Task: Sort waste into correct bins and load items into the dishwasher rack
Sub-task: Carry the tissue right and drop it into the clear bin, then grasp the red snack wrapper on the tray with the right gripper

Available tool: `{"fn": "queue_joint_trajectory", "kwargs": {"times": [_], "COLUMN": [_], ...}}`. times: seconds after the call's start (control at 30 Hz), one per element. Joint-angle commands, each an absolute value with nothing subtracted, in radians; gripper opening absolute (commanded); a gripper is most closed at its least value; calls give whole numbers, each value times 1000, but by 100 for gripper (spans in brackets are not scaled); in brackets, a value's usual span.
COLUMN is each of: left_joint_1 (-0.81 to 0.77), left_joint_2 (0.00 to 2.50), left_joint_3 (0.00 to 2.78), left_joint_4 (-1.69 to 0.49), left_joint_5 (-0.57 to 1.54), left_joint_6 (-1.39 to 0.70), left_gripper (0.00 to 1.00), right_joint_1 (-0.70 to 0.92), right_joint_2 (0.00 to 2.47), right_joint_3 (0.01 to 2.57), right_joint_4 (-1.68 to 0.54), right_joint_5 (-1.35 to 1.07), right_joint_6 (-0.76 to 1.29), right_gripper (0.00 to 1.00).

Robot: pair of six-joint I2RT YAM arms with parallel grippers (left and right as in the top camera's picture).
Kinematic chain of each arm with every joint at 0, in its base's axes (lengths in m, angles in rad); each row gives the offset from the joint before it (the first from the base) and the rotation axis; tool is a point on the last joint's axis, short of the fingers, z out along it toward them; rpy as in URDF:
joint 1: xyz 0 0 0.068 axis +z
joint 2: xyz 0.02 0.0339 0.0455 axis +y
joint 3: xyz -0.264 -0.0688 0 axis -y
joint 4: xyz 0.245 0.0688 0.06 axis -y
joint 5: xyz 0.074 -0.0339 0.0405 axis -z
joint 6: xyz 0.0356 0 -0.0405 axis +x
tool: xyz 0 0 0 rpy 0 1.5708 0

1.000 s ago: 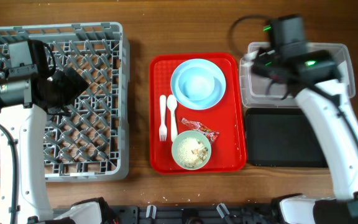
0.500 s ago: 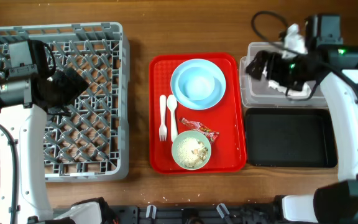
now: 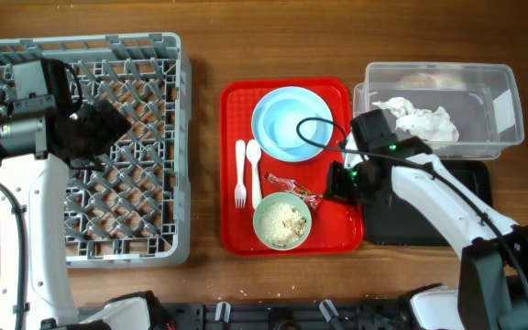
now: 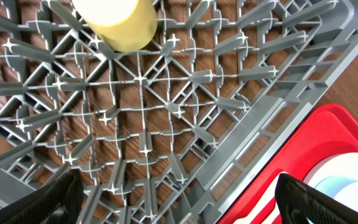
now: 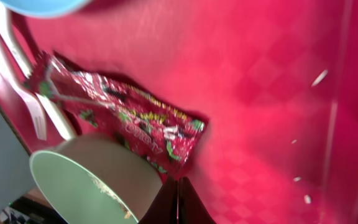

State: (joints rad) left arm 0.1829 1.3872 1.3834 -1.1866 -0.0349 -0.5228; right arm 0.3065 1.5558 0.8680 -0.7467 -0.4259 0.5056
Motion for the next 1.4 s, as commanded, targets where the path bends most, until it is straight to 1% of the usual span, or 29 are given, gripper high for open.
{"fn": "queue_joint_trajectory", "kwargs": {"times": [0.0, 0.23, 0.3, 0.4, 0.5, 0.57, 0.6, 0.63, 0.67, 0.7, 0.9, 0.93, 1.0, 1.17, 1.2, 1.23, 1.27, 1.3, 1.37], "left_joint_1": [188, 188, 188, 188, 188, 188, 188, 188, 188, 188, 188, 188, 188, 188, 188, 188, 188, 188, 188], "left_joint_2": [1378, 1378, 1378, 1378, 1378, 1378, 1378, 1378, 1378, 1378, 1378, 1378, 1378, 1378, 1378, 1378, 1378, 1378, 1378], "left_joint_3": [1395, 1395, 1395, 1395, 1395, 1395, 1395, 1395, 1395, 1395, 1395, 1395, 1395, 1395, 1395, 1395, 1395, 1395, 1395], "left_joint_4": [-1187, -1187, -1187, -1187, -1187, -1187, -1187, -1187, -1187, -1187, -1187, -1187, -1187, -1187, -1187, -1187, -1187, -1187, -1187], "left_joint_5": [-34, -34, -34, -34, -34, -34, -34, -34, -34, -34, -34, -34, -34, -34, -34, -34, -34, -34, -34], "left_joint_6": [-536, -536, -536, -536, -536, -536, -536, -536, -536, -536, -536, -536, -536, -536, -536, -536, -536, -536, -536], "left_gripper": [100, 100, 100, 100, 100, 100, 100, 100, 100, 100, 100, 100, 100, 100, 100, 100, 100, 100, 100], "right_joint_1": [358, 533, 560, 564, 563, 563, 563, 563, 563, 563, 563, 563, 563, 564, 564, 564, 564, 564, 564], "right_joint_2": [1554, 1554, 1554, 1554, 1552, 1547, 1547, 1547, 1549, 1553, 1615, 1639, 1676, 1715, 1718, 1721, 1723, 1726, 1726], "right_joint_3": [820, 809, 809, 818, 886, 957, 973, 978, 976, 967, 905, 905, 905, 905, 905, 905, 905, 905, 904], "right_joint_4": [-678, -604, -587, -591, -656, -734, -754, -758, -755, -747, -615, -602, -591, -576, -577, -577, -580, -581, -586], "right_joint_5": [-447, -448, -455, -452, -360, -262, -222, -188, -154, -122, -110, -94, -69, -41, -41, -41, -41, -41, -42], "right_joint_6": [597, 719, 725, 624, 548, 513, 512, 512, 512, 516, 516, 516, 516, 515, 515, 516, 516, 516, 516], "right_gripper": [4, 4, 4, 4, 10, 18, 33, 55, 73, 76, 73, 71, 63, 61, 56, 41, 36, 34, 25]}}
